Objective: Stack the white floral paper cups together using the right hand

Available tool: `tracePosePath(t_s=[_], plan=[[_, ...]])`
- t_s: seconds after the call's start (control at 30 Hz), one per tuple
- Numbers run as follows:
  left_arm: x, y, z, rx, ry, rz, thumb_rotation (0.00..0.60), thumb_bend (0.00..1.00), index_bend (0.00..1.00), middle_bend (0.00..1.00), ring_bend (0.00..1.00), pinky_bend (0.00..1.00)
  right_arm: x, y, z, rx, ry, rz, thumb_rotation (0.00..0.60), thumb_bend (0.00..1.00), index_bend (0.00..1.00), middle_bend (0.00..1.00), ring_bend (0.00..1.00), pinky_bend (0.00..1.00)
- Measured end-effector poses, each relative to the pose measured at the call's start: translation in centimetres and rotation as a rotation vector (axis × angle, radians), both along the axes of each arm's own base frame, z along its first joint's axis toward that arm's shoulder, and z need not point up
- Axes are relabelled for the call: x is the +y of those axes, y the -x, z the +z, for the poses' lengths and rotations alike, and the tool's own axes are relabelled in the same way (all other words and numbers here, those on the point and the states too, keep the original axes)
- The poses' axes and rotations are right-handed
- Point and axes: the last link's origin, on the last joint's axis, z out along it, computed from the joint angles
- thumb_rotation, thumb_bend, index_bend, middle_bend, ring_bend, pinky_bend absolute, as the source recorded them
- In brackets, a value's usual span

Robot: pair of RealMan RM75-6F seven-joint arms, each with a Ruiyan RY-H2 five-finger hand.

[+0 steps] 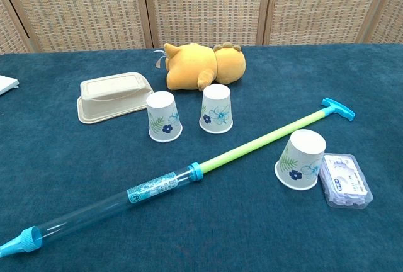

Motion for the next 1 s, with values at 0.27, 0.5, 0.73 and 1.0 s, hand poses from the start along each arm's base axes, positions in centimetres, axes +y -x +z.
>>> tracePosePath(t_s=[0.27, 0.5, 0.73, 1.0], plan=[[-0.26, -0.2, -0.09, 0.003, -0.001, -0.011, 0.6, 0.0, 0.0, 0.0, 0.0, 0.0, -0.18, 0.2, -0.26, -0.004, -0.024, -0.014, 0.6, 0.11, 0.0, 0.0, 0.0, 0.0], [-0.19, -0.18, -0.08, 0.001, 0.0, -0.007, 0.6, 0.0, 0.0, 0.0, 0.0, 0.0, -0.2, 0.2, -0.04, -0.006, -0.026, -0.004, 0.6, 0.11, 0.01, 0.0, 0.0, 0.0], [-0.14, -0.18, 0.02, -0.001, 0.0, -0.004, 0.6, 0.0, 0.0, 0.0, 0.0, 0.0, -0.1, 0.16, 0.0, -0.013, -0.036, -0.004, 0.6, 0.11, 0.07, 0.0, 0.0, 0.0], [-0.2, -0.14, 0.22, -0.001, -0.011, 0.0, 0.6, 0.0, 0.0, 0.0, 0.0, 0.0, -0.28, 0.46, 0.47, -0.026, -0.038, -0.009, 0.6, 0.11, 0.1, 0.0, 0.0, 0.0]])
